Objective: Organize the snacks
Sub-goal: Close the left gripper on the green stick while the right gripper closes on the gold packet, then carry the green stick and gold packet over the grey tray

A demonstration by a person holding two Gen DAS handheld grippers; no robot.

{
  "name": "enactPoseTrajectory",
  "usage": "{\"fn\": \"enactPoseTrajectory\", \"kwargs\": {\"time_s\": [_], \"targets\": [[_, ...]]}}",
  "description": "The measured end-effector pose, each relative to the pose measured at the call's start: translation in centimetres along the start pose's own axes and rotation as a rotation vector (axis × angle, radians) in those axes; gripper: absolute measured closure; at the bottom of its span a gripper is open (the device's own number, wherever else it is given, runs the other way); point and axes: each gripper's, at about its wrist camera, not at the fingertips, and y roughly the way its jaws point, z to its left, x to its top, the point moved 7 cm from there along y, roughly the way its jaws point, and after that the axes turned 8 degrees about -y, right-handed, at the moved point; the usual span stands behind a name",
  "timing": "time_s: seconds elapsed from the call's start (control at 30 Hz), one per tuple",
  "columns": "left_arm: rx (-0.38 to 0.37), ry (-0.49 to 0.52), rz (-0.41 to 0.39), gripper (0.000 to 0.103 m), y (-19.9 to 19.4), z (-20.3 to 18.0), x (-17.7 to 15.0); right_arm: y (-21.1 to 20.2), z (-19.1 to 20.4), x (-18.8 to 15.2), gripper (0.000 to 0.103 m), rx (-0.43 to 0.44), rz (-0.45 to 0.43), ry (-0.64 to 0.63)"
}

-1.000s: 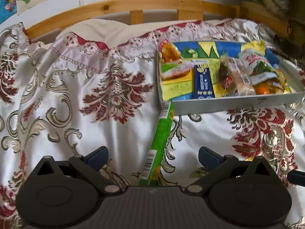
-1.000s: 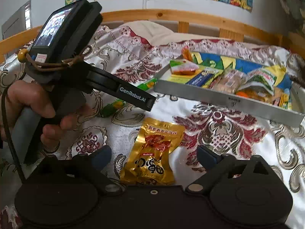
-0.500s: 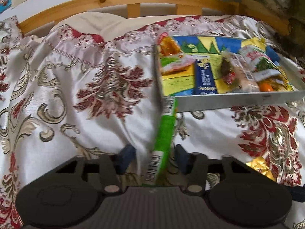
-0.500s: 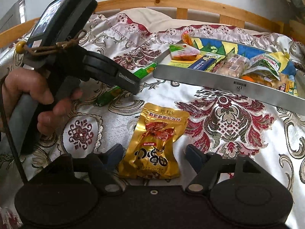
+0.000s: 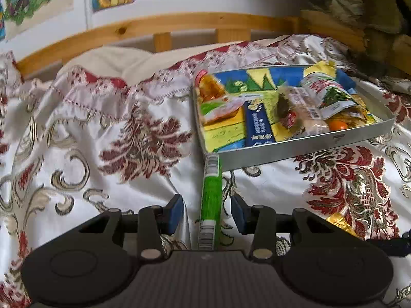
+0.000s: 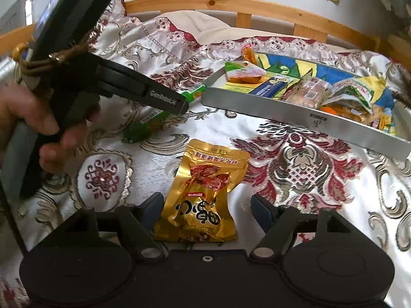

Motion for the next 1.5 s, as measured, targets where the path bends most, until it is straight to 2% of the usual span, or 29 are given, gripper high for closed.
{"fn": "enactPoseTrajectory", "kwargs": {"time_s": [0.13, 0.27, 0.33, 0.4, 0.47, 0.5, 0.57, 0.73, 0.93, 1.03, 1.2, 1.27, 1.4, 1.5], "targets": [[-0.031, 0.042, -0.026, 0.057, -0.5, -1.0, 0.2, 0.1, -0.4, -0.2, 0.027, -0.056, 0.014, -0.024], [-0.005, 0.078, 0.031, 0.057, 0.5, -1.3, -0.4, 0.1, -0.6, -0.2, 0.030, -0.039, 0.013, 0.004], [0.012, 0.062, 0.067, 0.057, 1.2, -0.8, -0.9, 0.1, -0.5, -0.2, 0.031, -0.035, 0.008, 0.008], [0.016, 0.020, 0.098, 0.062, 1.6, -0.1, -1.1, 0.1, -0.4, -0.1, 0.031, -0.032, 0.008, 0.007], [0.003, -0.039, 0.125, 0.077, 1.8, 0.6, -1.1, 0.1, -0.2, -0.1, 0.032, -0.030, 0.011, 0.001], [-0.005, -0.064, 0.135, 0.081, 1.8, 0.8, -1.0, 0.2, -0.1, -0.1, 0.032, -0.030, 0.012, -0.002], [-0.004, -0.109, 0.153, 0.084, 1.7, 1.3, -0.9, 0.2, 0.0, -0.1, 0.043, -0.014, 0.013, -0.001], [0.009, -0.159, 0.202, 0.084, 0.8, 1.5, -1.2, 0.1, 0.0, 0.0, 0.044, 0.001, 0.020, 0.012], [0.015, -0.162, 0.302, 0.085, -1.1, -0.1, -2.3, -0.4, -0.4, -0.5, 0.044, -0.022, 0.057, 0.013], [0.013, -0.199, 0.338, 0.085, -2.6, -0.7, -2.7, -1.0, -0.7, -1.0, 0.045, -0.017, 0.073, 0.029], [-0.067, -0.320, 0.401, 0.085, -5.4, -2.1, -4.1, -2.3, -0.9, -1.7, 0.045, -0.002, 0.082, 0.047], [-0.072, -0.323, 0.418, 0.085, -6.3, -2.7, -4.7, -2.8, -0.9, -2.0, 0.045, -0.001, 0.076, 0.020], [-0.027, -0.288, 0.431, 0.085, -7.9, -3.5, -5.5, -3.7, -1.1, -2.6, 0.045, -0.058, 0.068, -0.068], [-0.031, -0.329, 0.446, 0.085, -8.7, -3.8, -5.9, -4.5, -1.1, -2.9, 0.045, -0.076, 0.064, -0.098]]}}
